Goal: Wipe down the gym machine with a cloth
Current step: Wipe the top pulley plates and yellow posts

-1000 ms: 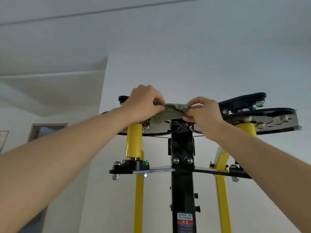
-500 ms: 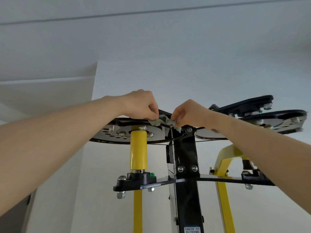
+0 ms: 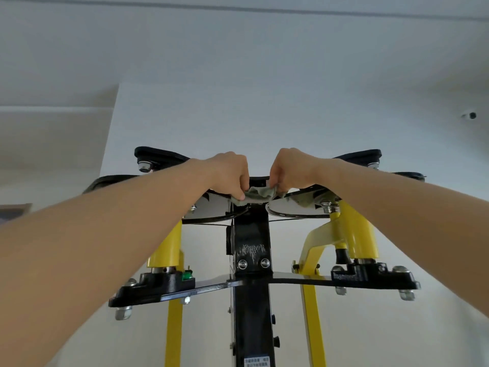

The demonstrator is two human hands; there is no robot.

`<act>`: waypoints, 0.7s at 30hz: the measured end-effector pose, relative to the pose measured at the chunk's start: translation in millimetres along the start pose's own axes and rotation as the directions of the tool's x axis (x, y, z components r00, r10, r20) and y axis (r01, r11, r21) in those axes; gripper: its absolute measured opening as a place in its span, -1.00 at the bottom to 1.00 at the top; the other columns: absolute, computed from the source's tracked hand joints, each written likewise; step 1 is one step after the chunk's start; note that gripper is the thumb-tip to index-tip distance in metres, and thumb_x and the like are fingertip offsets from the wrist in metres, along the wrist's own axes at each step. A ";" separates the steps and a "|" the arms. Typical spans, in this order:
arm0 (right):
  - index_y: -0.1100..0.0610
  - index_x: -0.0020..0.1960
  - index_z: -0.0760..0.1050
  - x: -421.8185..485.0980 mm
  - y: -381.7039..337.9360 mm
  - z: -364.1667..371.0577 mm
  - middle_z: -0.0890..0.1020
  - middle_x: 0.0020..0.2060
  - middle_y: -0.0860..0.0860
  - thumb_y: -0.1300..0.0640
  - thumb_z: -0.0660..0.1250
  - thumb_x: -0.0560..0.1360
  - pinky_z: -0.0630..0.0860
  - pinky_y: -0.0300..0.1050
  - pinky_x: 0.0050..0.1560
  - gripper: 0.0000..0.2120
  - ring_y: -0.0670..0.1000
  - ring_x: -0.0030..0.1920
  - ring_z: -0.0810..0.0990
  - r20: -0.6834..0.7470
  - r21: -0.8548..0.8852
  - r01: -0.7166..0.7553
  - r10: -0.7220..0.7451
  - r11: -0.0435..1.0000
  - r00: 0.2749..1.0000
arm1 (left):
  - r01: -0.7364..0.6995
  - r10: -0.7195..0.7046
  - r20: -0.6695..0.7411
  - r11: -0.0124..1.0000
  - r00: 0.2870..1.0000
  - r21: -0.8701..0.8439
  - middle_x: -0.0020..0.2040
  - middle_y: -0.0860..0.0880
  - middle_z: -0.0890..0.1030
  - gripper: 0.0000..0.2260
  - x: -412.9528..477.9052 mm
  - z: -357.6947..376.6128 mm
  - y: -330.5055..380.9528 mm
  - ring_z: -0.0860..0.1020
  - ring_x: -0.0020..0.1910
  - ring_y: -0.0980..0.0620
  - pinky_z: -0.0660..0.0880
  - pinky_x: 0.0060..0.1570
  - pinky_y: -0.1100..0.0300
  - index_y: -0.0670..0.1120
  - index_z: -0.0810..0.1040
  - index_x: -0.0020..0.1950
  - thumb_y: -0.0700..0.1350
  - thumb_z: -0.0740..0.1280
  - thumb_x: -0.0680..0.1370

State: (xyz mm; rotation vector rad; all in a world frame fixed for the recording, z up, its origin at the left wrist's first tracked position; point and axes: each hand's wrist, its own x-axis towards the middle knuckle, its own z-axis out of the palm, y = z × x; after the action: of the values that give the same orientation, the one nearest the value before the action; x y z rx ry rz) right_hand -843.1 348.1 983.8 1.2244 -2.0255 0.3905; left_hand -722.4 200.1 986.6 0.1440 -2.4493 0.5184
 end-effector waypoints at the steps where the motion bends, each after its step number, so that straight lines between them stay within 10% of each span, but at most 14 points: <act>1: 0.07 -0.11 0.73 -1.8 4.8 -3.7 0.67 -0.28 -0.10 0.34 0.47 0.39 0.62 -0.13 -0.02 -0.80 -0.02 -0.11 0.64 0.003 -0.012 -0.001 0.001 1.000 1.000 | -0.002 0.002 -0.011 1.000 1.000 -0.008 -0.07 0.12 0.64 -0.77 5.2 4.0 3.8 0.55 -0.06 0.12 0.43 -0.13 0.30 -0.06 0.71 0.15 -0.09 0.51 0.50; 7: 0.06 -0.07 0.71 -23.1 29.7 -31.5 0.62 -0.30 -0.17 0.32 0.45 0.46 0.39 -0.31 -0.28 -0.82 -0.17 -0.21 0.54 0.051 -0.084 0.003 0.001 0.996 0.999 | -0.004 -0.016 -0.123 0.988 0.992 -0.156 -0.07 0.02 0.72 -0.85 27.7 22.1 27.4 0.59 -0.12 0.07 0.51 -0.12 0.24 -0.06 0.75 0.05 -0.15 0.47 0.51; 10: 0.06 -0.06 0.73 -40.6 45.7 -50.9 0.64 -0.32 -0.23 0.30 0.45 0.46 0.45 -0.28 -0.18 -0.82 -0.16 -0.15 0.59 0.046 -0.065 -0.011 0.014 0.998 0.999 | -0.039 -0.014 -0.185 0.959 0.983 -0.281 0.03 0.05 0.72 -0.81 35.0 23.8 41.6 0.62 0.02 0.06 0.54 0.12 0.16 -0.01 0.73 0.13 -0.15 0.43 0.55; 21: 0.03 -0.08 0.71 -119.2 116.3 -105.2 0.72 -0.30 -0.13 0.30 0.48 0.45 0.47 -0.25 -0.02 -0.82 -0.17 -0.12 0.66 -0.025 0.131 -0.131 0.135 0.983 0.990 | -0.236 0.098 -0.236 0.692 0.967 -0.682 -0.11 0.05 0.74 -0.89 48.8 0.7 112.8 0.70 -0.08 0.08 0.61 -0.02 0.35 -0.07 0.74 0.05 -0.18 0.44 0.57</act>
State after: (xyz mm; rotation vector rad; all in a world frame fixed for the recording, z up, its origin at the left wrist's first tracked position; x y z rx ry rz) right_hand -864.2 543.9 983.6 1.1531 -2.0864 0.6112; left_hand -787.1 304.2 978.0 -0.4397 -2.3093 -0.3609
